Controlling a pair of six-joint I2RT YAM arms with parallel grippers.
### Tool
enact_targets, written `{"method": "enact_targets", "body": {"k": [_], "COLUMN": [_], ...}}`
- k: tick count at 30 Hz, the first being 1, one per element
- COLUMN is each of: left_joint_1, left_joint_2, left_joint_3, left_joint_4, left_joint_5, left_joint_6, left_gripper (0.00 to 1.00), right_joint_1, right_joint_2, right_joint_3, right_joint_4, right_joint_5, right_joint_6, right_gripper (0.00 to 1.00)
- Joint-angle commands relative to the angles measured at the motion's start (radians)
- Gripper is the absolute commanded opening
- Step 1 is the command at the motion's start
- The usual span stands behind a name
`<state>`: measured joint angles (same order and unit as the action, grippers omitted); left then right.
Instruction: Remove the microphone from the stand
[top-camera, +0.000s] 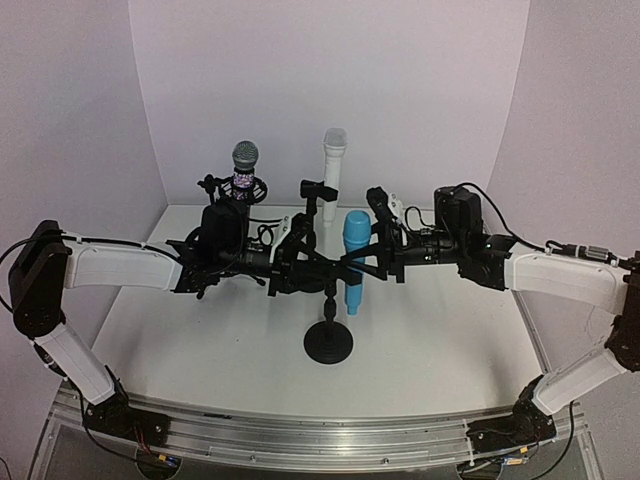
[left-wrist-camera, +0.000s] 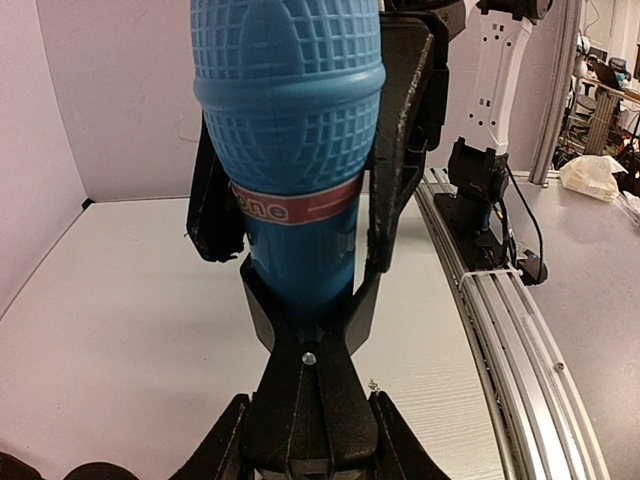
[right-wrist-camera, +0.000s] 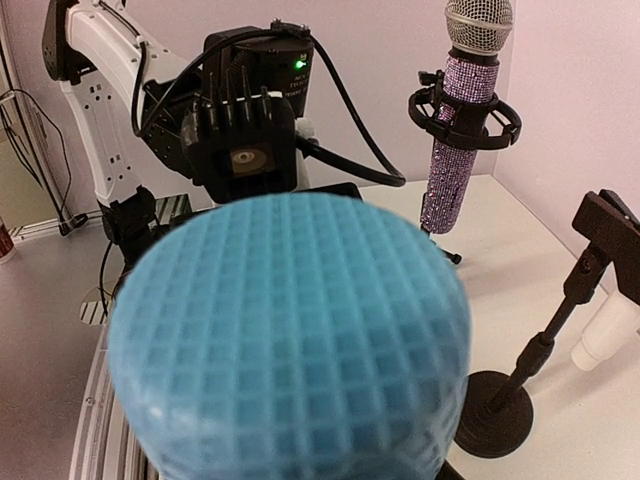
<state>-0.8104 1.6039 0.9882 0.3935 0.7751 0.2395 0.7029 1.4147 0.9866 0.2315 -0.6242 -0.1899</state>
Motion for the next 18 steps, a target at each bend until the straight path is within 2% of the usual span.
{"method": "enact_targets", "body": {"k": [1,3,8,12,15,17,18], "left_joint_1": [0.002,0.006,0.010,0.011,0.011,0.011,0.011], "left_joint_2": [-0.017,-0.016,-0.010,-0.007,-0.007,-0.006,-0.005], "left_joint_3": [0.014,0.009,0.012,0.013,0.012,0.012,0.012], "left_joint_4": [0.025,0.025,0.018,0.018,0.022,0.027,0.030], "left_joint_5": [-0.007,-0.018,-0.026,-0.018,-0.011,-0.009,-0.009], "left_joint_6": [0.025,0.035,0.038,0.041,0.041,0.040,0.040], "left_gripper": [0.00,0.00,0.00,0.00,0.00,0.00,0.00], "right_joint_1": [0.001,0.000,-0.001,-0.002,-0.018,-0.047,-0.077], "right_joint_2": [-0.043,-0.082,-0.177,-0.256,-0.308,-0.308,-0.297], "right_joint_3": [-0.025,-0.056,-0.121,-0.161,-0.127,-0.062,-0.023], "right_joint_4": [0.031,0.030,0.025,-0.002,-0.170,-0.408,-0.524], "right_joint_5": [0.060,0.099,0.149,0.255,0.475,0.666,0.714], "right_joint_6": [0.007,0.008,0.024,0.051,0.128,0.206,0.244], "right_gripper": [0.05,0.00,0.00,0.00,0.00,0.00,0.00]}}
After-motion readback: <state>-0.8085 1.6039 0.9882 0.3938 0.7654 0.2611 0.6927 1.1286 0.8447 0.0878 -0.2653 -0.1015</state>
